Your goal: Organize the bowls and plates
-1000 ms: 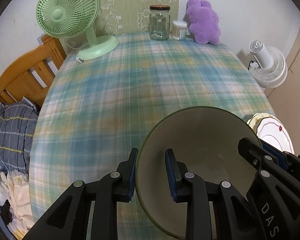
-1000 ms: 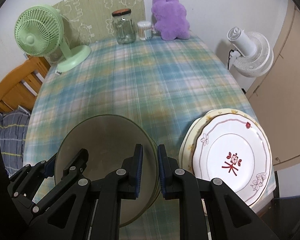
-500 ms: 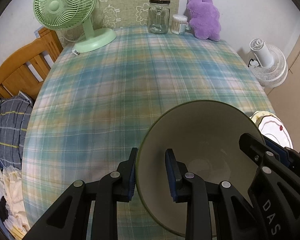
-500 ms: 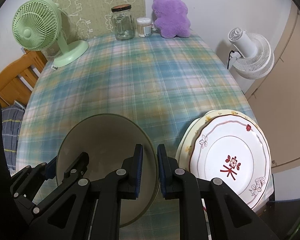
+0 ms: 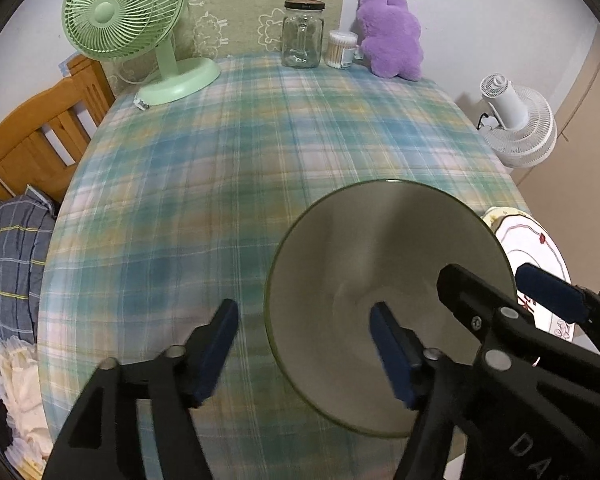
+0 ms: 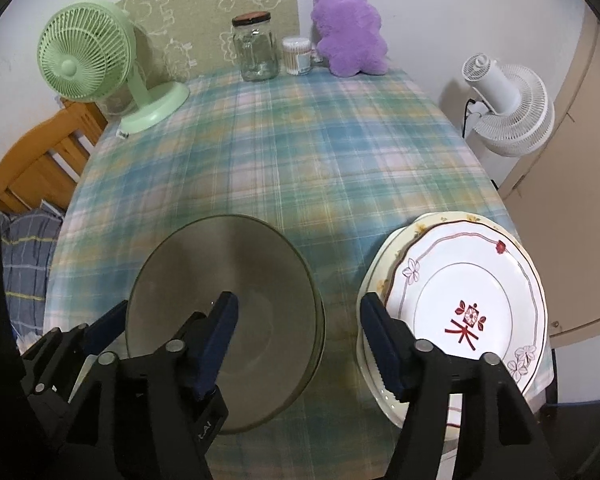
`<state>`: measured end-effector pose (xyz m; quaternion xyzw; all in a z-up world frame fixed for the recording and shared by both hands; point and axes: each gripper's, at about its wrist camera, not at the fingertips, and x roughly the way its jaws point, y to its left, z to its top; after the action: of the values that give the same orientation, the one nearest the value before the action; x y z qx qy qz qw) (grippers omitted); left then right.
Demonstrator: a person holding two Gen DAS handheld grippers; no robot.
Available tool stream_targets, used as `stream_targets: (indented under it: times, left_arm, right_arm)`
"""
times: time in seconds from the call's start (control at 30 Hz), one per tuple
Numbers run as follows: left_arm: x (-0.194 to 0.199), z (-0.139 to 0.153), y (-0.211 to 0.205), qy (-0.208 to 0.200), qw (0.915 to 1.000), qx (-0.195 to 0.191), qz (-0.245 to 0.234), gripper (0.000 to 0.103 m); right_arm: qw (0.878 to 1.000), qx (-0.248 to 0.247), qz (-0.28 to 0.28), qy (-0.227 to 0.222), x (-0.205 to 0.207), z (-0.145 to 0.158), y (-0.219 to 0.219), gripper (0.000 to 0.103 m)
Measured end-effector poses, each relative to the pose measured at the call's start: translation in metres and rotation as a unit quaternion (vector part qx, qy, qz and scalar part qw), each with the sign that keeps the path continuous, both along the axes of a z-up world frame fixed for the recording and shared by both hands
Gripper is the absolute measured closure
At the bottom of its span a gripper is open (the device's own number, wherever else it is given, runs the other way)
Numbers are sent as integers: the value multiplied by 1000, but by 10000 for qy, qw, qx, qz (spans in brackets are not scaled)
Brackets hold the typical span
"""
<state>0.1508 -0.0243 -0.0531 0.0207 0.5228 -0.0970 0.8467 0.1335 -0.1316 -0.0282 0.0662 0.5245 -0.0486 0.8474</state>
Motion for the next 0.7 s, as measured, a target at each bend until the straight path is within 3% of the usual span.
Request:
stream_targets:
  times: [0.13, 0.6, 0.7]
  left_arm:
    - [1, -1, 0, 5, 10000, -40, 59, 22]
    - [17, -23, -12, 331, 9979, 132, 540, 21]
    - [19, -28, -15, 456, 9966, 182, 663, 21]
  right_arm:
    - [9996, 201, -130, 123, -1, -5, -7, 35]
    - [9927, 1021, 304, 558, 34, -43, -24, 36]
    - [9887, 1227, 486, 714, 43, -53, -24, 46]
